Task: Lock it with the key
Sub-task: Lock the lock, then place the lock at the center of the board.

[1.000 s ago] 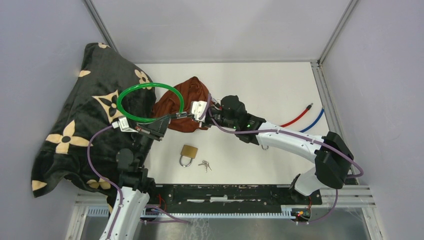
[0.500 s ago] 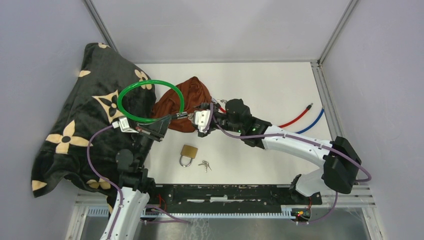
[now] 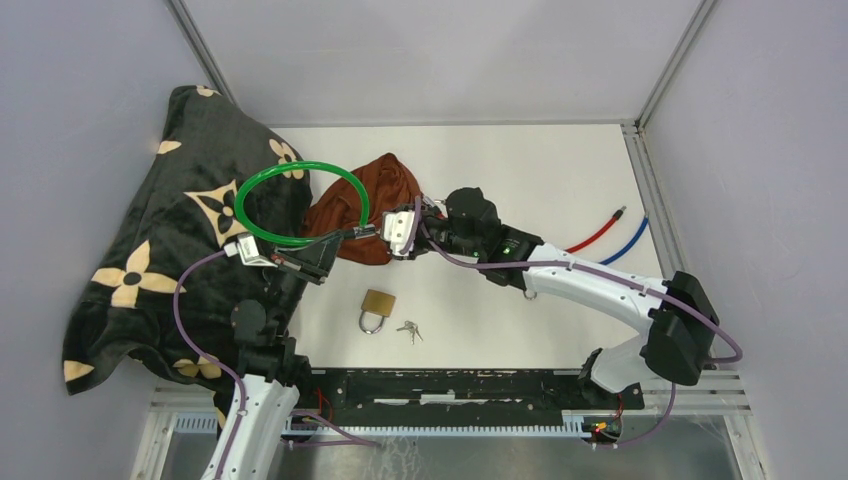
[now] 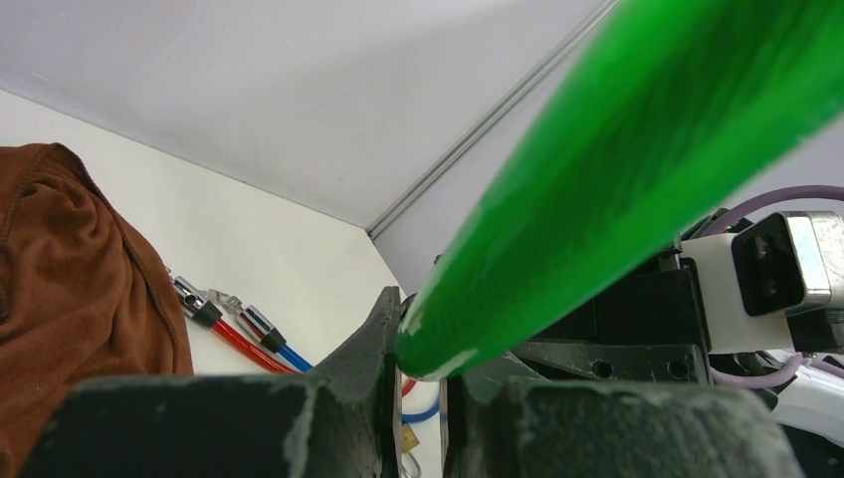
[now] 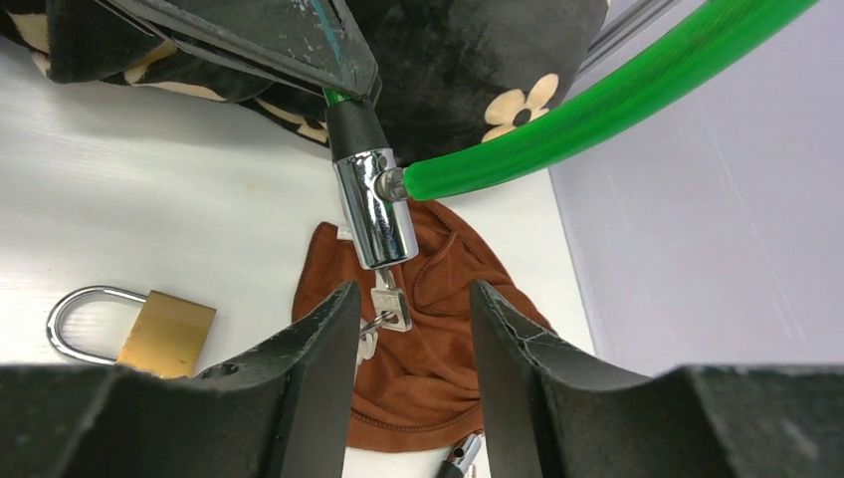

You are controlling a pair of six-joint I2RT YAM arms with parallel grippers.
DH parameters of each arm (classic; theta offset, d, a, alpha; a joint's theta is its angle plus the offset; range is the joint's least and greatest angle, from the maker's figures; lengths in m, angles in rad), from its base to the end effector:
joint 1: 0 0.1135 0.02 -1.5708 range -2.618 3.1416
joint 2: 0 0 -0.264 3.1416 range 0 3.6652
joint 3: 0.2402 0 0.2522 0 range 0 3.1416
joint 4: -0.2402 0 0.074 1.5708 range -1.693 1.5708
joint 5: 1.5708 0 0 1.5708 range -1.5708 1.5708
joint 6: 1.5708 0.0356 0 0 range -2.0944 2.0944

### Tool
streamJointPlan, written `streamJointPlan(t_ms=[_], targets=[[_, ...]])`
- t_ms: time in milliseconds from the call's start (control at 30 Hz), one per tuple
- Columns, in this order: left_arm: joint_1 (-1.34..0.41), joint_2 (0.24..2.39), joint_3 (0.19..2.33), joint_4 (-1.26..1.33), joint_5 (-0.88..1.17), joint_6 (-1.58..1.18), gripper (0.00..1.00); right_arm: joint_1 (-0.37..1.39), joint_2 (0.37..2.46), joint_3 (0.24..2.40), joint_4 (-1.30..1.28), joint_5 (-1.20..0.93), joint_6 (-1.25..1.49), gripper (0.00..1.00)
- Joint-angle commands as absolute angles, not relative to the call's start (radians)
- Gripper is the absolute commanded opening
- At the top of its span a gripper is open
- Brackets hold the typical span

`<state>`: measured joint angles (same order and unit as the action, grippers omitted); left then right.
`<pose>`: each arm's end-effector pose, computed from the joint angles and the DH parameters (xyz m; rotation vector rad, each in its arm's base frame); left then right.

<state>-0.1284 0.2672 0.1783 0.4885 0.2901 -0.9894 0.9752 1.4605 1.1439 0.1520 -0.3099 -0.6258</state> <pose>0.1120 -0.0247 0.2633 -0.2691 1.2399 -1.1442 0.1867 0.2949 0.3390 -1.4101 1.0470 0.5243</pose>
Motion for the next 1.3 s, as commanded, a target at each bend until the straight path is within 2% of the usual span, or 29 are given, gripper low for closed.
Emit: streamJointPlan(t_ms=[0,167,367,467,533,700,967,1267], targets=[[-0.117,0.252,0.188,0.581,0.297,-0.965,0.02,0.979,1.49,1.202,0.141,-0.321,-0.6,0.47],[-0.116,0.248,0.189,0.577,0.294,-0.966,0.02,0.98,1.507,1.217,0.121,-0.307,-0.6,0.41],[-0.115,0.249,0.187,0.575,0.296,-0.969,0.02,0.981,1.523,1.223,0.125,-0.291,-0.591,0.27],[-0.115,0.247,0.187,0.576,0.296,-0.971,0.02,0.981,1.53,1.225,0.135,-0.278,-0.587,0.09],[-0.114,0.248,0.187,0.571,0.297,-0.971,0.02,0.981,1.532,1.226,0.146,-0.278,-0.579,0.0],[-0.114,0.248,0.19,0.571,0.284,-0.961,0.02,0.981,1.514,1.202,0.159,-0.263,-0.579,0.0],[-0.104,0.235,0.227,0.566,0.169,-0.87,0.02,0.9,1.395,0.978,0.182,-0.18,-0.564,0.0],[-0.098,0.249,0.215,0.555,0.206,-0.799,0.02,0.793,1.257,0.778,0.244,-0.17,-0.47,0.0]])
